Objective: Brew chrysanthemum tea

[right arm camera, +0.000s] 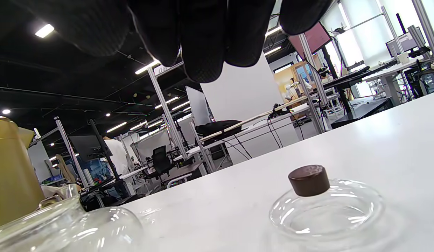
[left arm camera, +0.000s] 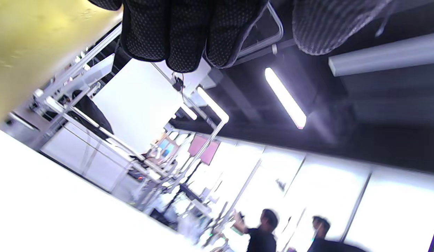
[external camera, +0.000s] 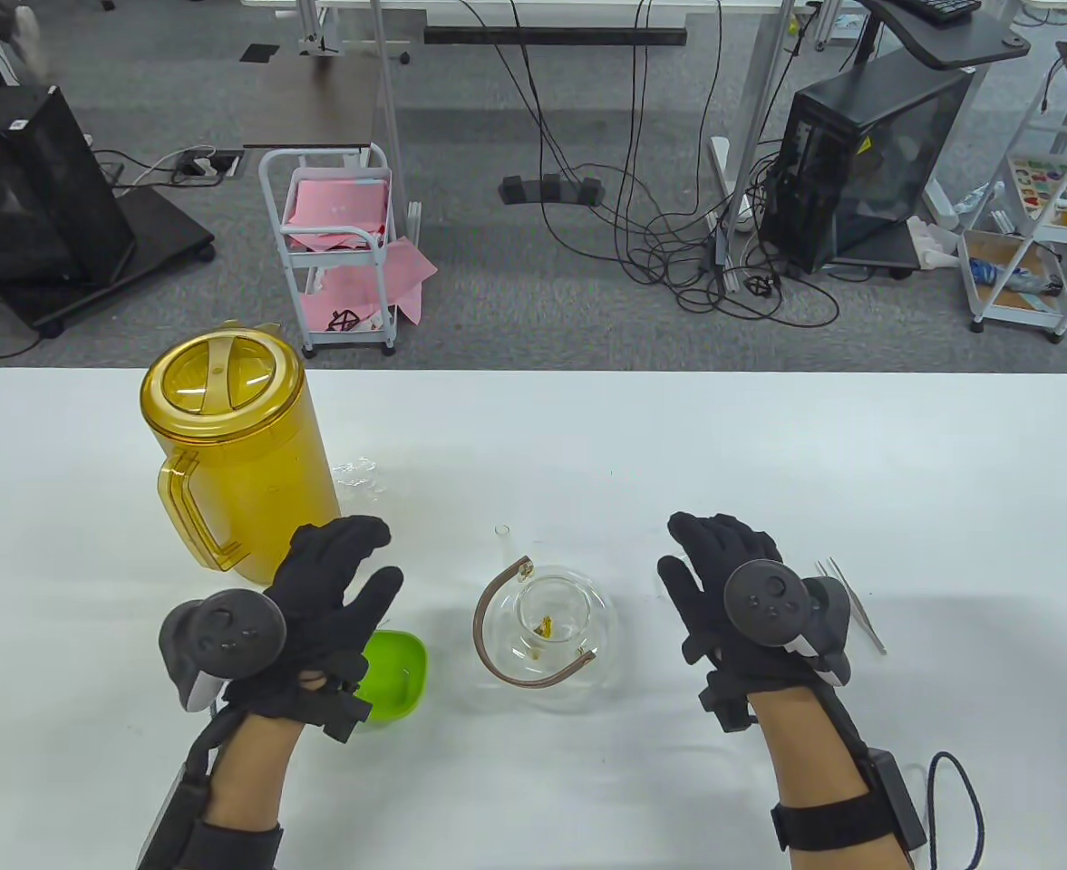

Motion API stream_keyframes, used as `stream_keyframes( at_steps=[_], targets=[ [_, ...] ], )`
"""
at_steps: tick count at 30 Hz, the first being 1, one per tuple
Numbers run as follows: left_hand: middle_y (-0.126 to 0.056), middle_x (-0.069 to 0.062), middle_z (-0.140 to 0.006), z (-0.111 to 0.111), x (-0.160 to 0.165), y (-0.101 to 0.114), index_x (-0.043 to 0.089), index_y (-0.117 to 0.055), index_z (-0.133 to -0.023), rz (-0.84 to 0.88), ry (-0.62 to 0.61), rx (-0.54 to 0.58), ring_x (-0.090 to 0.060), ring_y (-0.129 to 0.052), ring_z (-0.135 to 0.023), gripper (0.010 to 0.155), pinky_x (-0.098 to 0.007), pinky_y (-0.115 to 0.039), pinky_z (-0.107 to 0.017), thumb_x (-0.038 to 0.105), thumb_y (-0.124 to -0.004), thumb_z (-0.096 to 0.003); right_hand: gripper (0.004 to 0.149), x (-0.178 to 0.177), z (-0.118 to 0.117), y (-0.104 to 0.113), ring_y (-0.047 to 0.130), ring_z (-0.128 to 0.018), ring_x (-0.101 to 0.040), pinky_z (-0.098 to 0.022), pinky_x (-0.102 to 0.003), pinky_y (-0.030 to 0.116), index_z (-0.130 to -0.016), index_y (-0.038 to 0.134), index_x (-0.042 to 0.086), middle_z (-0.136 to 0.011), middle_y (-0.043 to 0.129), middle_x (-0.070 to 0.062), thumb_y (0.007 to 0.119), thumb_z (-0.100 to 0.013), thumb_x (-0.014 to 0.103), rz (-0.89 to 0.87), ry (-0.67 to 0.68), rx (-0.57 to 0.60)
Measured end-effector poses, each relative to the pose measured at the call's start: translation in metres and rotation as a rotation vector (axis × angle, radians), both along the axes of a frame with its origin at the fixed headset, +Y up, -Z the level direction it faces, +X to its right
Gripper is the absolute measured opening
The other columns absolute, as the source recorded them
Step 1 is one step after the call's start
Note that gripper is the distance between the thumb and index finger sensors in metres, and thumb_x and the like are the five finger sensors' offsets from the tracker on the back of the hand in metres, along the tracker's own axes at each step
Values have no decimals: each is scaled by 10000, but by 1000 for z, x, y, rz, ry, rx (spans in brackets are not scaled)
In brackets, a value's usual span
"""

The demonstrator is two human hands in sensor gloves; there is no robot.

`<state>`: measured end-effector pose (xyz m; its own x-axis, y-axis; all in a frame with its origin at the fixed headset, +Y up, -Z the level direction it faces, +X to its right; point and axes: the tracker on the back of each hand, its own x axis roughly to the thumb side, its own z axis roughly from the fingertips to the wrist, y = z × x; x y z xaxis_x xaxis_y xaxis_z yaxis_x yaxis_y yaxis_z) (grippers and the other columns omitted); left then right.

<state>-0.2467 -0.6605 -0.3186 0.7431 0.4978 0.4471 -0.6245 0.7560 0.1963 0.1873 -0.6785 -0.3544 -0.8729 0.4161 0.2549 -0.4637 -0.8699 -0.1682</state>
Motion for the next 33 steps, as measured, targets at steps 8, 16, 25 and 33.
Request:
stream_keyframes(
  at_steps=[8, 16, 25, 33],
  targets=[
    [-726, -126, -1155, -8, 0, -41, 218, -663, -1099, -76, -15, -116, -451, -644, -1059, 685, -628, -396, -789, 632, -730, -557, 598, -11, 0, -8, 665, -1072, -380, -747, -663, 489, -1098, 639, 278, -1078, 707, -26, 678, -571, 558, 47, 22, -23],
    [-717, -126, -1160, -4, -4, -39, 225, -667, -1095, -59, 39, -103, -456, -633, -1062, 670, -632, -387, -787, 625, -724, -561, 610, 13, -2, -1, 636, -1085, -379, -756, -667, 469, -1115, 598, 282, -1101, 665, -27, 679, -573, 552, -32, -86, 6],
    [-715, -129, -1161, -4, 7, -40, 222, -676, -1090, -84, 16, -104, -460, -622, -1065, 663, -637, -379, -784, 621, -723, -563, 599, 37, -23, -34, 557, -1122, -394, -759, -677, 437, -1142, 563, 324, -1169, 567, -16, 702, -587, 504, 76, -253, -157],
    [-713, -132, -1161, -1, 9, -36, 222, -678, -1090, -86, 13, -80, -459, -618, -1067, 661, -640, -377, -784, 621, -720, -565, 578, 19, -41, -61, 517, -1147, -381, -766, -679, 413, -1143, 526, 413, -1202, 520, 25, 714, -599, 458, 263, -279, -267]
  ],
)
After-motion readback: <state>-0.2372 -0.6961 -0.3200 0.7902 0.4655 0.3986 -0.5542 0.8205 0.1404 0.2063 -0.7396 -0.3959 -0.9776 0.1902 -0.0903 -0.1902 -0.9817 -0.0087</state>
